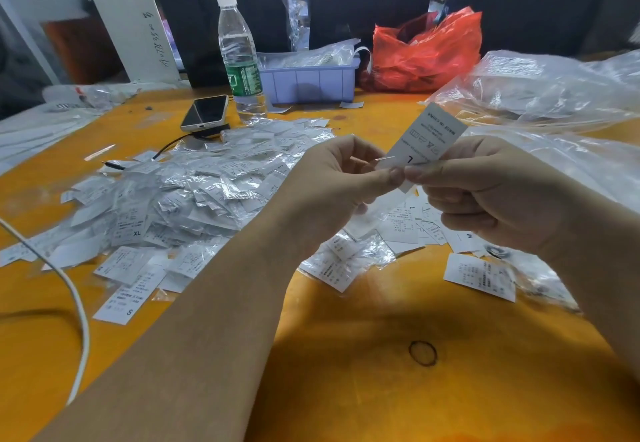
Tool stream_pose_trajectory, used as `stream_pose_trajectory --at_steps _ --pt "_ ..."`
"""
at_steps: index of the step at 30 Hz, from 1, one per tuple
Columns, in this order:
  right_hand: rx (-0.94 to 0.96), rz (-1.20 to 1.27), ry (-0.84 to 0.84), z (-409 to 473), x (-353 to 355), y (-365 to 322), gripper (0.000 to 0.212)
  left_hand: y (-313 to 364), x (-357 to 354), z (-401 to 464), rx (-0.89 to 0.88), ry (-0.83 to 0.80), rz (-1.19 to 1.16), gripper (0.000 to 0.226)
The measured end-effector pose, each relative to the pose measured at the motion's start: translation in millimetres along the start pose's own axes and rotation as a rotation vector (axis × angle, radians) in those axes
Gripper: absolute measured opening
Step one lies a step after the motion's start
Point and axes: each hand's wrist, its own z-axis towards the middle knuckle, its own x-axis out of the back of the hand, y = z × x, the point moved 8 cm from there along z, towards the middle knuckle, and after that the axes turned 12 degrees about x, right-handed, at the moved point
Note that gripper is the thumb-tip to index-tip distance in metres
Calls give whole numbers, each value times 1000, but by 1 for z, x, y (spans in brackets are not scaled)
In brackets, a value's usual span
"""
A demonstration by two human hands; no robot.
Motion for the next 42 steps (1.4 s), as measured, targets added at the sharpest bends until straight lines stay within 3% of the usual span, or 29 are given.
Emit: stream_pose_trajectory --at_steps 6,19,25,31,36,42 --pt "44 -17 33 1 2 -3 23 -3 3 1 25 43 -6 17" --pt "61 8 15 1 6 -6 7 -2 -1 0 39 -22 -115 20" --pt "50 0 6 0 6 -5 7 -1 -1 0 21 -49 -135 27" --pt "58 -12 11 1 9 -5 25 -1 0 2 30 -73 -204 24" --pt "79 -6 6 1 8 -8 8 -2 1 2 30 -69 -239 4" --pt "92 -24 27 1 12 -9 19 -2 1 1 24 -68 -219 6"
